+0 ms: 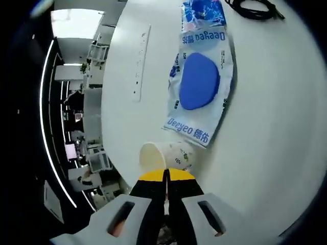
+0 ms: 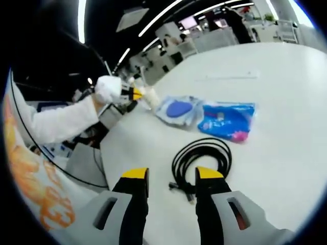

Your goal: Arrange the tabletop items into an orderly group along one side of the table until the central work area is clear of visible clutter.

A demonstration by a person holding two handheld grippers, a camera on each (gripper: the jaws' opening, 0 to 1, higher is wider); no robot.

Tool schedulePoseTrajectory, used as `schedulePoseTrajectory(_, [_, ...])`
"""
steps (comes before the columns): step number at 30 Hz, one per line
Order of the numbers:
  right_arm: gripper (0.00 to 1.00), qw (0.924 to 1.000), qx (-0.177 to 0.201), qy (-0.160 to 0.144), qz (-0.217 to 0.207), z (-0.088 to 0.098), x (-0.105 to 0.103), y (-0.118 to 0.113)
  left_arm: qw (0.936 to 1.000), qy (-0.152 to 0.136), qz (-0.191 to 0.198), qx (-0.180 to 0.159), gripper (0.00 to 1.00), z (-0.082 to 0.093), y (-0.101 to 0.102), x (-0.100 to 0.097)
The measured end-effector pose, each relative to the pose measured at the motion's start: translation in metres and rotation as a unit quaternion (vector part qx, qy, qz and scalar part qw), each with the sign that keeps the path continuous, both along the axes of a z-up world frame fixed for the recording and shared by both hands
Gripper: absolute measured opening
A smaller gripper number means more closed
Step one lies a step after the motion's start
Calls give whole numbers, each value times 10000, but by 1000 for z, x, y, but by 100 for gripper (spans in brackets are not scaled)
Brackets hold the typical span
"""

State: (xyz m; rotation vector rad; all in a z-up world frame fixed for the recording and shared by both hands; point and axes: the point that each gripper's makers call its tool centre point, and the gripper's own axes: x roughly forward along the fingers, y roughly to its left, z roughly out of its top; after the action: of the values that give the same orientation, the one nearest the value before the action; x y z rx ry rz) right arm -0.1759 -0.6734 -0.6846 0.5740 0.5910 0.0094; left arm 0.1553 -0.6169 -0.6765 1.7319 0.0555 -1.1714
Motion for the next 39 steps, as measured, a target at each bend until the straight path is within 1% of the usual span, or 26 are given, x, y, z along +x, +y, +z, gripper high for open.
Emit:
schedulePoseTrajectory(3, [34,10000,6,22,7,-2,-1,0,9997,112,155,-145,0,0,1,4])
schedulePoseTrajectory(4, [34,10000,13,26,7,-2,-1,0,9995,188,193,-187,0,-1,1,3])
schedulePoseTrajectory(5, [34,10000,22,31,8,-2,-1,0,9992,271,211,-200,0,-3,1,3])
schedulePoseTrajectory(9, [34,10000,34,27,46,-2,1,2,9984,417,278,-277,0,-7,4,4])
schedulePoseTrajectory(13, [34,9999,48,34,96,-3,3,5,9978,505,294,-300,0,-9,6,3])
schedulePoseTrajectory(15, [34,9999,41,33,136,-3,4,7,9979,503,281,-302,0,-9,6,4])
schedulePoseTrajectory(17, [34,9998,38,44,165,-4,4,8,9973,576,281,-356,0,-10,5,3])
schedulePoseTrajectory(20, [35,9998,32,62,209,-4,4,10,9949,768,379,-531,0,-11,4,1])
schedulePoseTrajectory(29, [35,9997,46,72,238,-5,4,12,9937,849,450,-577,0,-14,6,0])
schedulePoseTrajectory(30, [35,9997,43,75,245,-5,4,13,9935,861,483,-565,2,-15,7,-1])
schedulePoseTrajectory(32, [35,9996,32,74,262,-5,5,13,9933,856,523,-576,12,-15,8,-1])
schedulePoseTrajectory(34, [36,9996,32,69,277,-4,5,14,9926,816,576,-690,19,-12,8,1])
schedulePoseTrajectory(37, [36,9996,10,55,287,-4,5,14,9887,934,727,-919,19,-7,8,-1])
schedulePoseTrajectory(39, [37,9996,0,45,285,-3,4,14,9876,910,740,-1042,24,-2,7,-2])
